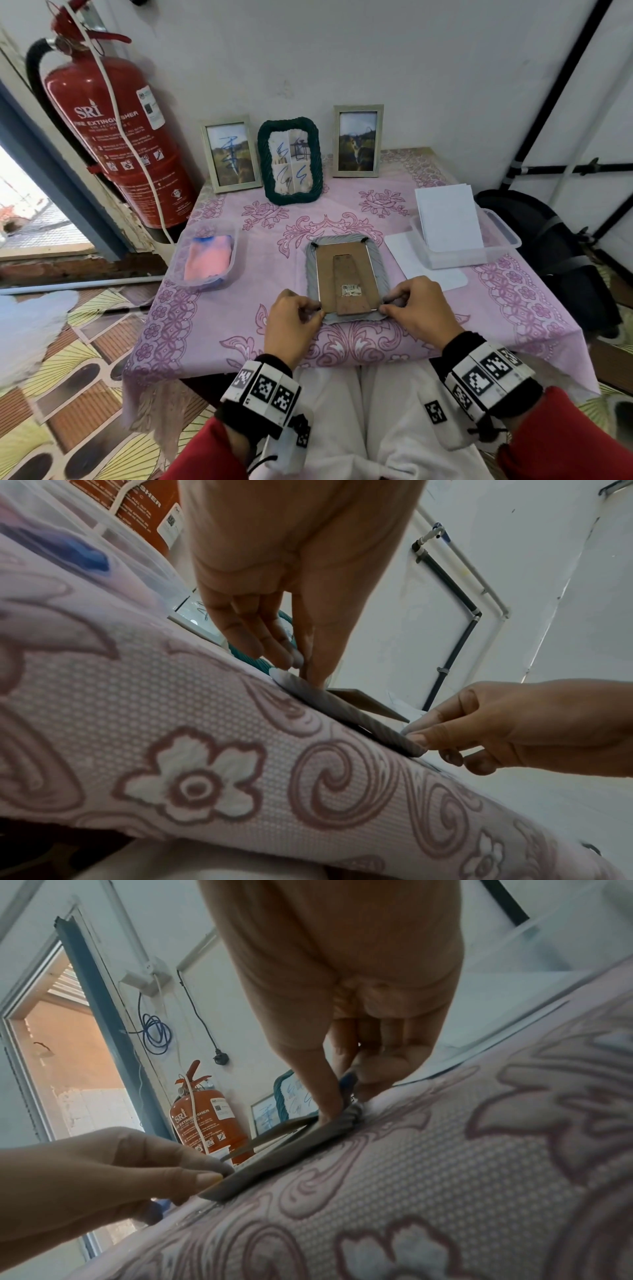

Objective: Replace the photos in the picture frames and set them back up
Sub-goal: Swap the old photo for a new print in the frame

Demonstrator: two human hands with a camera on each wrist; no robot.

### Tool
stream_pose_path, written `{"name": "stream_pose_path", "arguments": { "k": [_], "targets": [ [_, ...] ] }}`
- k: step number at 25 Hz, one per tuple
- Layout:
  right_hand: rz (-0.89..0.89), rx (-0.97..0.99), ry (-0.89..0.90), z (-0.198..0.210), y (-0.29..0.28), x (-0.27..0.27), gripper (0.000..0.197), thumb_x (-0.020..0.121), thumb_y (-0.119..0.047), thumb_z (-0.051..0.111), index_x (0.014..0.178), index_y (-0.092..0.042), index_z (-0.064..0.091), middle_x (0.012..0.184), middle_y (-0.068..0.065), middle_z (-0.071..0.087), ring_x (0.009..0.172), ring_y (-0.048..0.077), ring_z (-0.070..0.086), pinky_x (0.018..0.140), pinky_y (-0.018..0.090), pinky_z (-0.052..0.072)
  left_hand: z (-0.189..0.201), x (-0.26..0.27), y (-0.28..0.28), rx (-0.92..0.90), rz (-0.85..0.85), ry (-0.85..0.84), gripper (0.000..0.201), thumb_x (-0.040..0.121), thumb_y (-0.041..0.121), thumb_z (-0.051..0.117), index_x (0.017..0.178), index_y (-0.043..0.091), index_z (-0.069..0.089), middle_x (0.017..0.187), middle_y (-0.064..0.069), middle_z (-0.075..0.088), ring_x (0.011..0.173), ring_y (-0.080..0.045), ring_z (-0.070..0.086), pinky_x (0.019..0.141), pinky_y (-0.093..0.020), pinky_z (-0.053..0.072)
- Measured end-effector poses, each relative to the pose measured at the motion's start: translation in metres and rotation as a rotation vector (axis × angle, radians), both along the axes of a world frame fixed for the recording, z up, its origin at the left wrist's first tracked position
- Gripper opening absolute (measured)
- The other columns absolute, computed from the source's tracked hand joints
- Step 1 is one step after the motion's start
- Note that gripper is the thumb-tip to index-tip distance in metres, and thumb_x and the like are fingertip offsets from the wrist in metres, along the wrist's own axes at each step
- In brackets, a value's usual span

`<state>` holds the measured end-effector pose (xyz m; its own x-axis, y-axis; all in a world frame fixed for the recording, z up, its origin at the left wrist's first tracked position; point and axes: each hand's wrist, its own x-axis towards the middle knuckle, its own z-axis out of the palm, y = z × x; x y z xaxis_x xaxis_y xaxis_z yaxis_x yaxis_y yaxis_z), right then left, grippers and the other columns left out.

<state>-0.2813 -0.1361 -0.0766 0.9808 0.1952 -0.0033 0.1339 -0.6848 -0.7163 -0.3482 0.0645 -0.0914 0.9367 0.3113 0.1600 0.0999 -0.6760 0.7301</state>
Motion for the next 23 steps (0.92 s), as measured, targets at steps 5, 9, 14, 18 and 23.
{"name": "stream_pose_path", "arguments": {
  "k": [5, 9, 14, 18, 23],
  "targets": [
    [0.029, 0.022, -0.02, 0.0002, -0.0021, -0.0005, 0.012, 0.069, -0.013, 0.08, 0.08, -0.015, 0.075, 0.065, -0.01, 0.062, 0.063, 0.003, 0.057, 0.066, 0.022, 0.046, -0.0028, -0.0047, -0.0028, -0.032, 0.003, -0.06, 0.017, 0.078, 0.012, 0.072, 0.095, 0.01, 0.075, 0.075, 0.008, 0.049, 0.063, 0.003, 0.047, 0.062, 0.002, 0.036],
    [0.066, 0.01, -0.107, -0.0015, -0.0027, -0.0077, 0.023, 0.07, -0.013, 0.078, 0.09, -0.024, 0.071, 0.077, -0.011, 0.066, 0.077, 0.008, 0.062, 0.07, 0.027, 0.05, -0.005, -0.0053, -0.0009, -0.029, 0.085, -0.097, 0.018, 0.072, 0.017, 0.078, 0.088, 0.012, 0.075, 0.077, 0.003, 0.05, 0.064, 0.002, 0.046, 0.066, 0.003, 0.034],
    [0.105, 0.032, -0.143, -0.0041, 0.002, -0.0071, 0.034, 0.07, -0.004, 0.074, 0.094, -0.025, 0.063, 0.067, -0.01, 0.06, 0.065, 0.004, 0.056, 0.066, 0.028, 0.05, -0.005, -0.0062, -0.0019, -0.046, 0.069, -0.084, 0.007, 0.072, 0.015, 0.077, 0.079, 0.013, 0.075, 0.071, 0.009, 0.049, 0.06, 0.002, 0.048, 0.062, 0.003, 0.033],
    [0.143, 0.063, -0.197, -0.0066, 0.0021, -0.0077, 0.038, 0.068, 0.002, 0.072, 0.091, -0.025, 0.061, 0.066, -0.007, 0.058, 0.06, 0.0, 0.052, 0.063, 0.028, 0.049, -0.0069, -0.0059, -0.0024, -0.062, 0.047, -0.074, 0.005, 0.074, 0.013, 0.075, 0.079, 0.012, 0.075, 0.072, 0.005, 0.051, 0.061, 0.0, 0.049, 0.061, -0.001, 0.036],
    [0.2, 0.055, -0.211, -0.0068, -0.001, -0.0035, 0.035, 0.067, 0.001, 0.073, 0.091, -0.023, 0.063, 0.066, -0.007, 0.061, 0.06, 0.004, 0.058, 0.064, 0.023, 0.052, -0.0064, -0.006, -0.0015, -0.06, 0.044, -0.062, 0.005, 0.075, 0.015, 0.075, 0.08, 0.014, 0.075, 0.075, 0.003, 0.055, 0.062, -0.001, 0.051, 0.061, -0.003, 0.037]
  ]
}}
